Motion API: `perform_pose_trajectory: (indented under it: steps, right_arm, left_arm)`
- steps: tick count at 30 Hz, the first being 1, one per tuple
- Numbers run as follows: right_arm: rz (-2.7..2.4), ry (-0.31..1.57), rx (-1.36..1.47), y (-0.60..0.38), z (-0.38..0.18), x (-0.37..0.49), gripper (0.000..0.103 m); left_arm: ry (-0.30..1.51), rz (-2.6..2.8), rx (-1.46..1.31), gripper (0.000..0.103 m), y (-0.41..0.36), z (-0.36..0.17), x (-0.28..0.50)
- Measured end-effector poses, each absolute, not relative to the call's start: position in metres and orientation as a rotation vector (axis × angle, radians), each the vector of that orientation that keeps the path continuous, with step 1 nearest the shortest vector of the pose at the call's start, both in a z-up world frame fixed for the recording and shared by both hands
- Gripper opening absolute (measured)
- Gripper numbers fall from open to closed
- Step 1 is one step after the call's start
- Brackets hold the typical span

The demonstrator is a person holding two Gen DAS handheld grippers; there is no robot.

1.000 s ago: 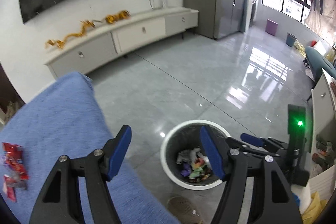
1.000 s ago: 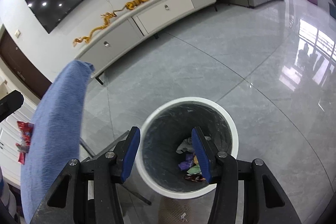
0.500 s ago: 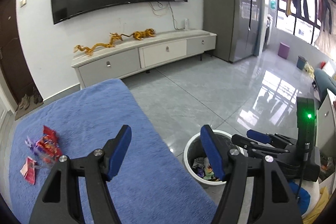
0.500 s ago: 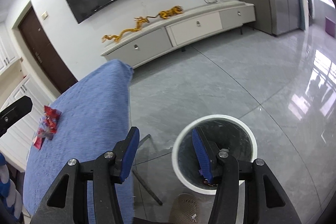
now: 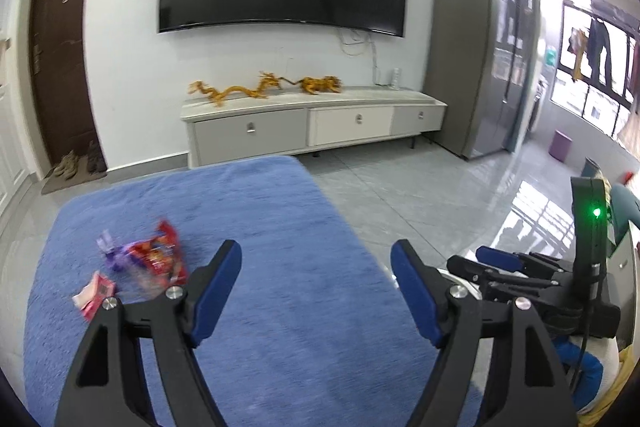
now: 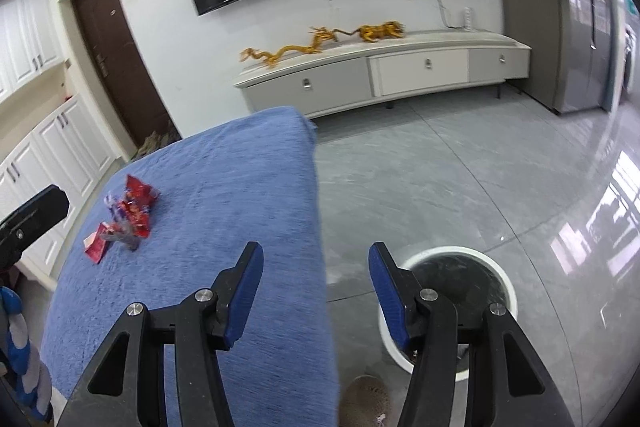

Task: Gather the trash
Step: 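Return both tools to the blanket and hover over the remaining wrappers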

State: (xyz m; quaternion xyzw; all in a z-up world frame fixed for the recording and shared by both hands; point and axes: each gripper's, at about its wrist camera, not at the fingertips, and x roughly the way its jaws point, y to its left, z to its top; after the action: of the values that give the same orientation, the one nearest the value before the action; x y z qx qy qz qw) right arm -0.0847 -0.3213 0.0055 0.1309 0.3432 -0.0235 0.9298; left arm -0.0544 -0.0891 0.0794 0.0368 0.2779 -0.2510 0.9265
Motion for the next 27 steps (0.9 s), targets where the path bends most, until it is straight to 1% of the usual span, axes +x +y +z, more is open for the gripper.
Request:
perform_pose_trajectory:
  steps: [6,12,17,20,27]
  right_arm:
    - [0.008,0.719,0.239,-0.287,-0.001,-0.063,0.052]
    - [0.059,0.762,0.210,-0.256,-0.012,-0.047,0.052]
    - [0.087,0.779,0.187,-0.237,-0.016,-0.039,0.052]
    - [0.101,0.785,0.174,-0.229,-0.016,-0.036,0.052]
    - [0.108,0.806,0.171,-0.223,-0.024,-0.030,0.052]
  left_arm:
    - [0.582,-0.409,0.043,0.076,-0.029,0.067,-0.045]
    - [0.605,-0.331,-0.001,0.076,0.014,0.055,-0.037]
    - [0.621,-0.309,-0.018,0.076,0.029,0.048,-0.035]
    - [0.660,-0.331,-0.035,0.076,0.033,0.042,-0.033]
    - [0.732,-0.414,-0.027,0.076,0.022,0.027,-0.038]
